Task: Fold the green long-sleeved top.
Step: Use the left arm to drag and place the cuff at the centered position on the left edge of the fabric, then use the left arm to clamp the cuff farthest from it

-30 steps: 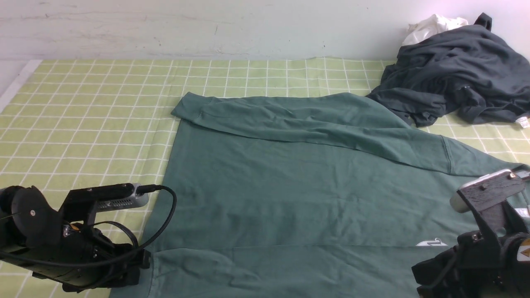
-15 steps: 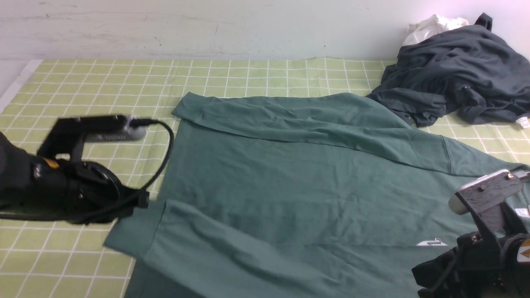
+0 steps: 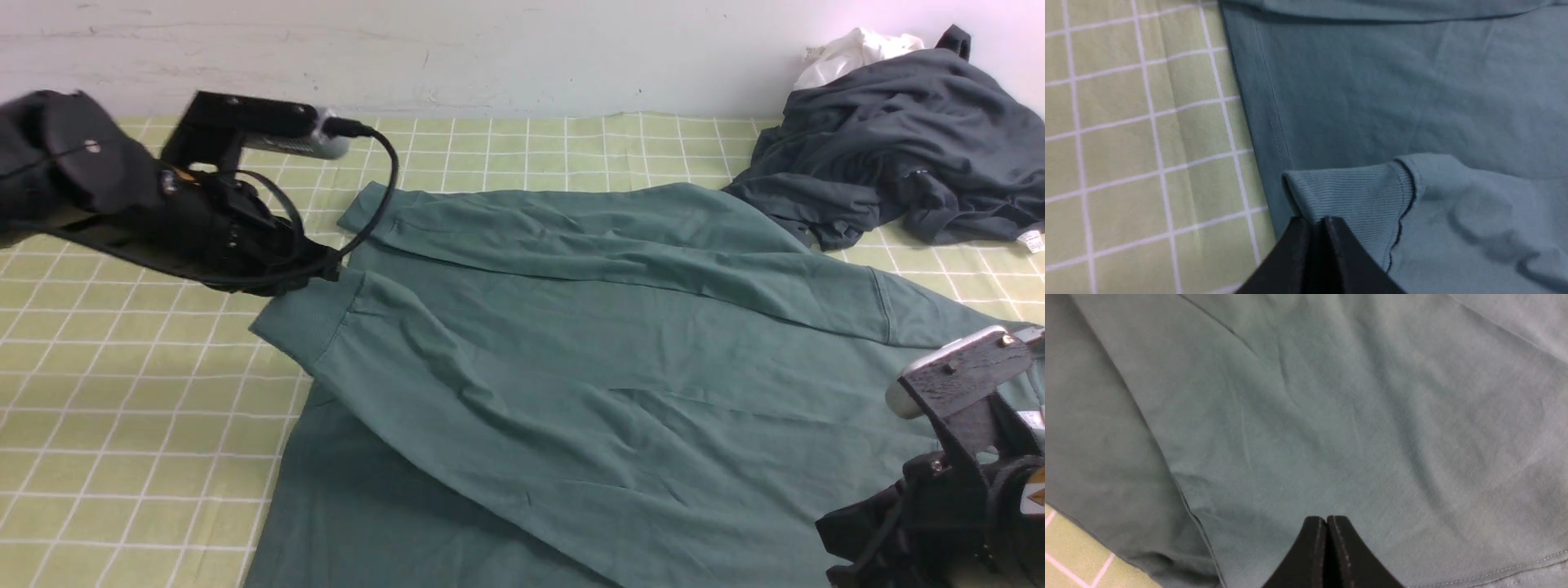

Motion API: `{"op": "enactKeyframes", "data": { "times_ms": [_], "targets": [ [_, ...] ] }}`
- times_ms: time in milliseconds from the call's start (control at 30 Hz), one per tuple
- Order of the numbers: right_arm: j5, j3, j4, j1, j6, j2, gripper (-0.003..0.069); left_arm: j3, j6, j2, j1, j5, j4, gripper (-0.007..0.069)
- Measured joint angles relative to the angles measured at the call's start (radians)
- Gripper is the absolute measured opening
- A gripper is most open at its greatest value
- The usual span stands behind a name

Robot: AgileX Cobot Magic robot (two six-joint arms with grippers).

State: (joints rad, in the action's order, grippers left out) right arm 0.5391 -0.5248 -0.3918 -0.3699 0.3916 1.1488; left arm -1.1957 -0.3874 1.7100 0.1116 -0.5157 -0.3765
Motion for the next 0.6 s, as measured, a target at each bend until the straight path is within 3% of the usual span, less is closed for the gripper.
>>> {"op": "enactKeyframes", "data": {
  "times_ms": [300,600],
  "targets": [
    [-0.003,0.000,0.000,0.000,0.000,0.000,-0.0016,-0.484,0.037,0.374,-0.010,-0.031,0.004,0.0338],
    [-0.010,0.000,0.000,0.000,0.000,0.000,-0.0016,-0.840,0.165,0.697,-0.042,-0.052,0.023,0.0407]
  ]
}}
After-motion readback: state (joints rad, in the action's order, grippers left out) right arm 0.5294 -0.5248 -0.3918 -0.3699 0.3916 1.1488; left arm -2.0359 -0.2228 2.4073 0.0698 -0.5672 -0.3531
